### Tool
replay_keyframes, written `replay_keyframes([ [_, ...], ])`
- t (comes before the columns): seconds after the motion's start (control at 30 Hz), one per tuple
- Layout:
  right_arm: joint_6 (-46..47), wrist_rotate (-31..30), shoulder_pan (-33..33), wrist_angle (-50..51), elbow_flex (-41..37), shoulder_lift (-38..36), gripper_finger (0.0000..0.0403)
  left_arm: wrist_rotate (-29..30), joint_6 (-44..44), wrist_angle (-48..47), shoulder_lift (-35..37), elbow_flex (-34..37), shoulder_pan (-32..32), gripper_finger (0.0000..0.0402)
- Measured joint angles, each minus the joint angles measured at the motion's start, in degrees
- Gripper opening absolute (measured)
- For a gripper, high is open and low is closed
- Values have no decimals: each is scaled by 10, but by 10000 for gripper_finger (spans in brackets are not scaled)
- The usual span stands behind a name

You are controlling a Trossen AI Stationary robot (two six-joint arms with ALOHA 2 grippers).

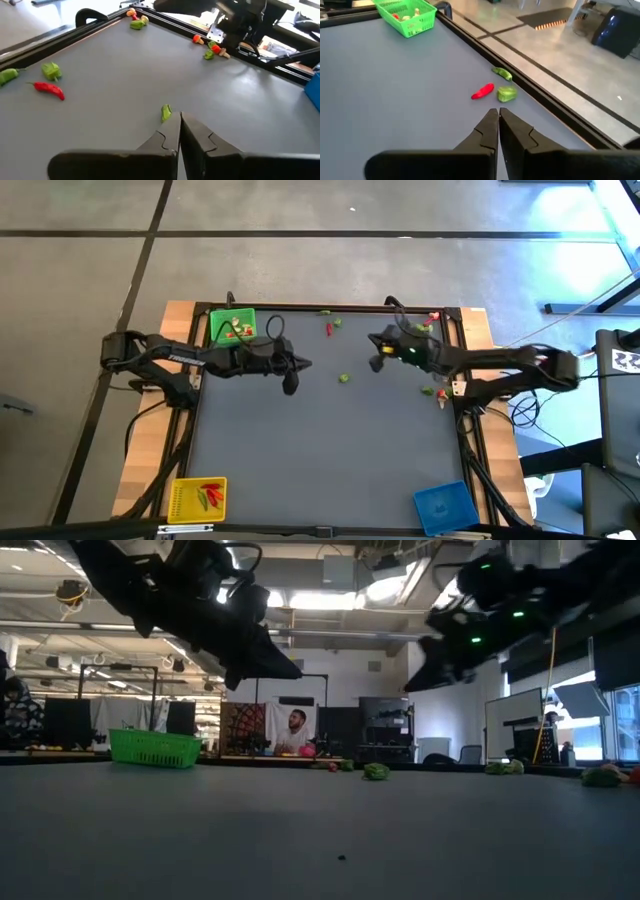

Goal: Sort produce into baskets
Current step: Put the red chili pepper into the yellow bin

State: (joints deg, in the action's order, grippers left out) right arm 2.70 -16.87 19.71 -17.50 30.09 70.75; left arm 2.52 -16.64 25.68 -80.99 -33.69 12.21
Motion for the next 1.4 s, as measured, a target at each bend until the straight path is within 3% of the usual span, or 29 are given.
replay_keyframes([
  [0.4, 5, 25, 19, 24, 179, 227, 20, 1, 0, 1, 0, 0, -24, 5],
  [0.7, 64, 84, 55, 153, 338, 370, 93, 1, 0, 1, 0, 0, -25, 5],
  [0.83, 100, 109, 74, 189, 401, 419, 107, 1, 1, -2, 0, 0, -25, 5],
  [1.13, 140, 138, 91, 209, 465, 488, 106, 1, 6, -11, 0, 0, -26, 5],
  [1.4, 159, 185, 118, 234, 469, 489, 105, 1, 6, -11, 0, 0, -26, 5],
])
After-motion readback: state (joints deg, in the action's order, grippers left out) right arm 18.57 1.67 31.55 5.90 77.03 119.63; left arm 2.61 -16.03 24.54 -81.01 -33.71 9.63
